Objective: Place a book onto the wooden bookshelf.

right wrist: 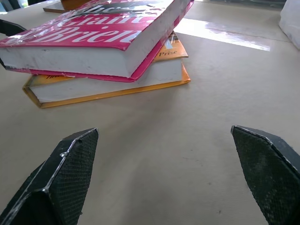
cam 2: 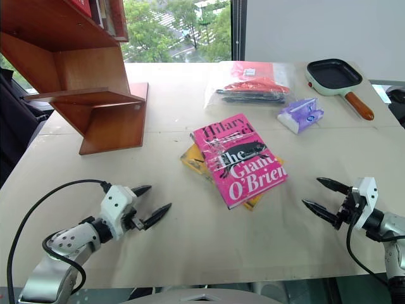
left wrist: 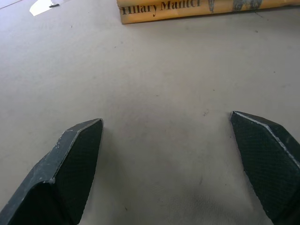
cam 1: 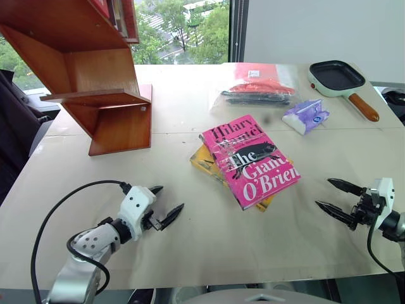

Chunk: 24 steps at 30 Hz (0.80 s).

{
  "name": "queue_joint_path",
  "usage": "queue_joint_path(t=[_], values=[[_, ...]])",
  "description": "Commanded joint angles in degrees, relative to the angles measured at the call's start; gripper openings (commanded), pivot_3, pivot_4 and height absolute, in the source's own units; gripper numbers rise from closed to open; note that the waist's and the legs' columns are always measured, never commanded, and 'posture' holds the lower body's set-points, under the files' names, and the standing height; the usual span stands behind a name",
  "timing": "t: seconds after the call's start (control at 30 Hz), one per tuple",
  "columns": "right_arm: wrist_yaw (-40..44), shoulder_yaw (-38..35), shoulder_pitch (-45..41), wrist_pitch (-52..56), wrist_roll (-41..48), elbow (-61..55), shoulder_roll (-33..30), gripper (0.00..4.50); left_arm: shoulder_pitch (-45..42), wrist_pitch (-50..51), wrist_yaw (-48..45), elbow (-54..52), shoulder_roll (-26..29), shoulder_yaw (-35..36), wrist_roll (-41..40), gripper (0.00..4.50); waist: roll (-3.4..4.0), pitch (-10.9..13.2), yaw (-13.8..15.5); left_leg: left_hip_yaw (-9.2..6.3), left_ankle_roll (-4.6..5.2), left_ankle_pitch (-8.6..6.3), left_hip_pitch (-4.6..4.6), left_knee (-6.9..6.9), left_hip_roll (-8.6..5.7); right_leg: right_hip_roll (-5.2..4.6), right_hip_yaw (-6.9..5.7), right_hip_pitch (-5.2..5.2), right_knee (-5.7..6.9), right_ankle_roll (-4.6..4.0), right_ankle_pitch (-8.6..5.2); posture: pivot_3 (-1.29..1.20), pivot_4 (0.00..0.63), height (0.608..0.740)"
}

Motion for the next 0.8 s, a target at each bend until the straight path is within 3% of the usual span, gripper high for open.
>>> queue_joint_path(t=[0.03,0.3,0.4,0.43,0.53,0.7,0.8], values=[[-3.14,0.12,-1.43,-0.48,-1.76,-0.91,-1.01,4.5,-1.17,-0.48,-0.39,-0.04,1.15,1.95,-0.31,4.46,-0.01,0.01,-0.01,-0.01,0.0,0.0,0.0,0.0,0.0,0.0,0.0,0.0,0.0,0.0,0.0,0.0,0.15,0.731],[-7.28,1.53,-7.89,4.17,-3.47,2.18,-2.99,4.5,-5.08,1.65,-3.16,-3.32,2.75,4.92,-5.52,4.46,-0.07,0.09,-0.02,0.0,0.0,0.0,-0.03,0.01,0.0,0.0,-0.01,-0.01,0.0,-0.16,0.1,0.0,0.15,0.731],[-7.49,1.39,-12.32,6.99,-1.05,2.66,-2.33,3.88,-4.47,5.31,-8.79,-6.73,7.33,7.98,-10.92,4.5,-0.14,0.15,-0.13,0.03,0.0,0.0,-0.04,0.0,-0.02,0.0,-0.03,-0.01,-0.01,-0.19,0.12,0.0,0.15,0.731],[-7.69,1.8,-14.25,7.0,-1.23,3.42,-2.0,3.53,-3.63,8.41,-11.84,-8.61,9.46,10.26,-15.97,4.5,-0.19,0.28,-0.32,0.04,0.0,0.0,-0.04,0.0,-0.02,0.0,-0.03,-0.01,0.01,-0.2,0.12,0.0,0.15,0.731],[-7.98,3.24,-18.7,7.21,-2.29,6.14,-1.32,2.17,-2.95,13.5,-16.1,-11.46,13.41,14.89,-24.31,4.5,-0.18,0.37,-0.4,0.01,0.0,0.0,-0.06,-0.02,0.06,0.06,-0.02,-0.11,0.02,-0.19,0.12,0.0,0.15,0.731],[-6.08,6.63,-25.54,5.53,-4.07,11.88,0.24,0.07,-3.72,14.7,-19.02,-12.03,17.58,18.02,-25.41,4.5,-0.15,0.44,-0.27,0.1,0.0,0.0,-0.07,-0.03,0.02,0.06,-0.02,-0.1,0.01,-0.2,0.12,0.0,0.15,0.731],[-4.61,9.03,-28.37,4.77,-5.26,13.91,1.25,0.07,-4.53,14.15,-19.83,-11.02,17.87,19.18,-25.28,4.5,-0.15,0.48,-0.18,0.23,0.0,0.0,-0.12,-0.02,-0.01,0.04,-0.05,-0.1,0.0,-0.21,0.12,0.0,0.15,0.731]])
